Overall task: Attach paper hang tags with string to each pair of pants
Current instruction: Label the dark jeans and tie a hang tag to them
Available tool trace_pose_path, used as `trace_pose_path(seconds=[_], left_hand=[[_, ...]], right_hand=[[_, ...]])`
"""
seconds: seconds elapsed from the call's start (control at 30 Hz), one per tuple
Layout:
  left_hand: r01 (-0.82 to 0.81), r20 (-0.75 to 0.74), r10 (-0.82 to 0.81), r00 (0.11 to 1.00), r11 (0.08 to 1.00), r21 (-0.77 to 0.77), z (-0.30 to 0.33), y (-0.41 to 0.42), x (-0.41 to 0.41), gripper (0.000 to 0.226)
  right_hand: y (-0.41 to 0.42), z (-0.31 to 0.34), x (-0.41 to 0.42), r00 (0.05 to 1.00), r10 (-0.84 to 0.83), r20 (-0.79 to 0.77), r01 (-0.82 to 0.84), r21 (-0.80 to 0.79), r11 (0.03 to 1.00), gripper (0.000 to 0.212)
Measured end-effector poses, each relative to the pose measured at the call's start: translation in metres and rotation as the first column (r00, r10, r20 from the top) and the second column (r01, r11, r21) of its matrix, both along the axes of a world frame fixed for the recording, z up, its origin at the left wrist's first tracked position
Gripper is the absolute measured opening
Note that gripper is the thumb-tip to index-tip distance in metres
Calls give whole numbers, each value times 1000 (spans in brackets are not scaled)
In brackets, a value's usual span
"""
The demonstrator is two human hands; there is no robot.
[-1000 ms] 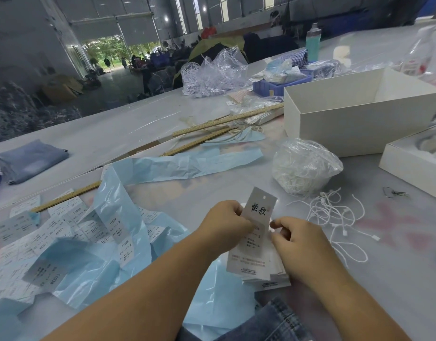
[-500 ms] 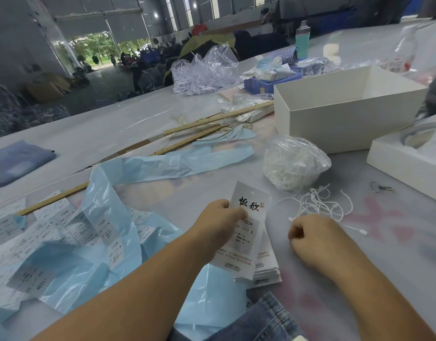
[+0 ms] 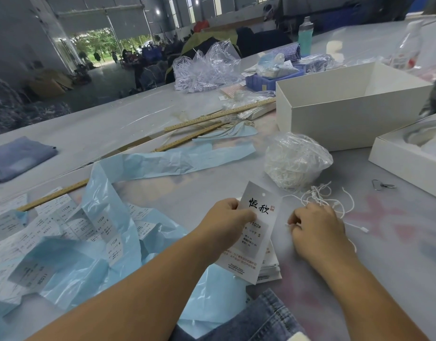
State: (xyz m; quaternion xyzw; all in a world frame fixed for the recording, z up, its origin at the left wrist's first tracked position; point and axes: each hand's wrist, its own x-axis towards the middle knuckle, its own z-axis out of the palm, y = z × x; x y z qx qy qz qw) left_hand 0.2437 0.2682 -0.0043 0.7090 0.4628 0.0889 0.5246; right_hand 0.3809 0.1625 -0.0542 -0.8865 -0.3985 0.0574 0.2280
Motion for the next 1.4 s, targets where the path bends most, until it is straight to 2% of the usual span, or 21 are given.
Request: trace_pose_path(seconds=[0.07,0.17,0.3,0.37,0.5,0.6,0.7,0.77,0.87,1.0,1.1,1.17,1.3,1.4], left_hand=[[-10,5,10,1000,1000,11,1,0,0,6],[-28,16,27,999,998,51,3,-1,0,8],[-5,21,3,1000,995,98,4,-3,1,13],[27,35,-31,999,994,104,4,-4,1,13],[75,148,-81,986,996,50,8,-5,0,14],[106,166,-115,979,993,60,13,-6,1,22],[152,192,-162,968,986,66,28,-9,0,12],[208,210,-219,953,975,72,45,-12,-2,15],[274,151,-293,944,952,134,73,-19,-10,21],[313,60,-335,940,920,236,117,-31,-31,12],[263,34,-291,956,903,339,147,-45,-57,5],[185,62,-223,973,910,372,162,-57,-81,11],[12,192,-83,978,938,345,181,-84,-145,19],[-108,312,13,950,951,289,190,-109,-202,26]], right_hand=[[1,3,-3,1000,26,-3,-25,181,983,12],[0,9,-9,994,100,-36,-75,424,902,9],[-2,16,-15,924,246,-293,-10,624,781,20],[-2,18,-17,897,304,-321,-11,672,741,23],[-1,20,-20,908,321,-271,-61,671,739,19],[-1,24,-26,898,336,-284,-72,659,748,18],[-3,34,-30,900,327,-290,-65,650,757,18],[-7,43,-33,898,330,-291,-60,662,747,20],[-19,62,-42,891,361,-274,-85,682,726,20],[-36,99,-60,888,414,-202,-172,690,704,21],[-51,129,-75,893,440,-99,-270,666,696,17],[-61,146,-85,902,431,-20,-333,604,724,17],[-82,179,-117,839,544,1,-464,521,716,26],[-92,201,-154,796,595,113,-572,464,677,19]])
